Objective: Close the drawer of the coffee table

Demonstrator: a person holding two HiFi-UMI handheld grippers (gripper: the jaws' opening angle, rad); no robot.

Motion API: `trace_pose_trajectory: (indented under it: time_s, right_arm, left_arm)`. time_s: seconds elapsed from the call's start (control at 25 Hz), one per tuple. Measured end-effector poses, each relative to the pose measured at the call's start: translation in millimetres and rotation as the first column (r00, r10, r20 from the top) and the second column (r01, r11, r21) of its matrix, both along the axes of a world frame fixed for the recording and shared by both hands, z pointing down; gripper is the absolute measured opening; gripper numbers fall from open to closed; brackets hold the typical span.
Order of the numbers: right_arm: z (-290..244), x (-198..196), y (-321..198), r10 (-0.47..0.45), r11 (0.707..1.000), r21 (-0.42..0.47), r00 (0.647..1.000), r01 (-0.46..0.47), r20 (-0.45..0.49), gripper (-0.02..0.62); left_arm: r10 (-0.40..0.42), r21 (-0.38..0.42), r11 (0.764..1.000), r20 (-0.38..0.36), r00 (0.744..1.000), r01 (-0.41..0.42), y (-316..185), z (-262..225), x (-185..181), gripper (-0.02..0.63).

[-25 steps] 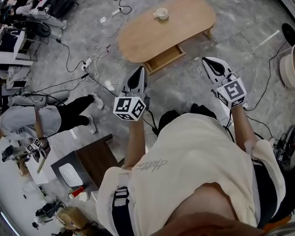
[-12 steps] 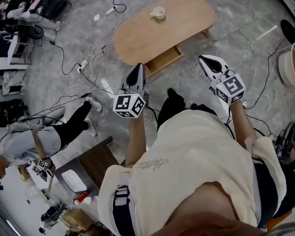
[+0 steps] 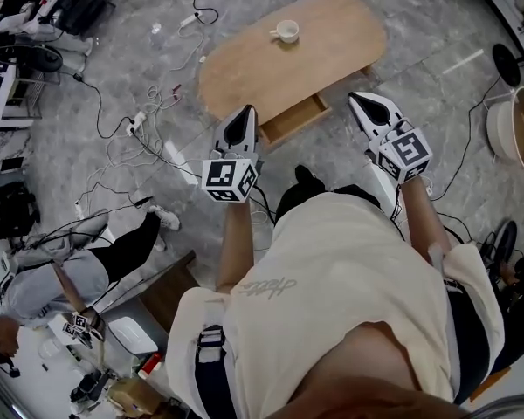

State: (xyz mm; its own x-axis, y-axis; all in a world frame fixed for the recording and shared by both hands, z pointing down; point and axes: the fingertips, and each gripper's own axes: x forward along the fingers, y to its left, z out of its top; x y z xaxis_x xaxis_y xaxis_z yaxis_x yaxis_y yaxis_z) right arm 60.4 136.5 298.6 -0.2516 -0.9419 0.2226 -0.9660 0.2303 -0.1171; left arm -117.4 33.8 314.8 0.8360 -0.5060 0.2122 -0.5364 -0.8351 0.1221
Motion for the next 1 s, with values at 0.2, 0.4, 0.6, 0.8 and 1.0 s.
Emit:
trace_pose_trajectory:
  time_s: [0.2, 0.4, 0.6, 0.8, 1.0]
  right_arm:
    - [5, -6, -38, 0.025, 0.999, -0.03, 1.0, -0.025, -0.016, -0.006]
    - [6, -8, -66, 0.038, 0.999, -0.032, 0.999, -0.039, -0.012, -0.006]
    - [21, -6, -74, 0.009, 0.998, -0.058, 1.0, -0.009, 0.003, -0.006]
    - [40, 11, -97, -0.03, 0.997, -0.072, 0.999, 0.033, 0.035, -0.006]
    - [49, 39, -148, -0.107, 0.991, -0.072, 0.993, 0.111, 0.053, -0.006]
  left_arm:
    - [0.012, -0.032, 0.999, -0.024, 1.0, -0.013, -38, 8, -5, 0.005]
    - [0.022, -0.044, 0.999, -0.018, 1.0, -0.023, -68, 16, -2, 0.005]
    - [0.003, -0.057, 0.998, -0.007, 1.0, -0.004, -71, 24, 1, 0.005]
    - [-0.049, -0.056, 0.997, 0.027, 0.998, 0.051, -81, 31, 6, 0.005]
    - [-0.149, -0.08, 0.984, 0.104, 0.983, 0.158, -109, 42, 14, 0.005]
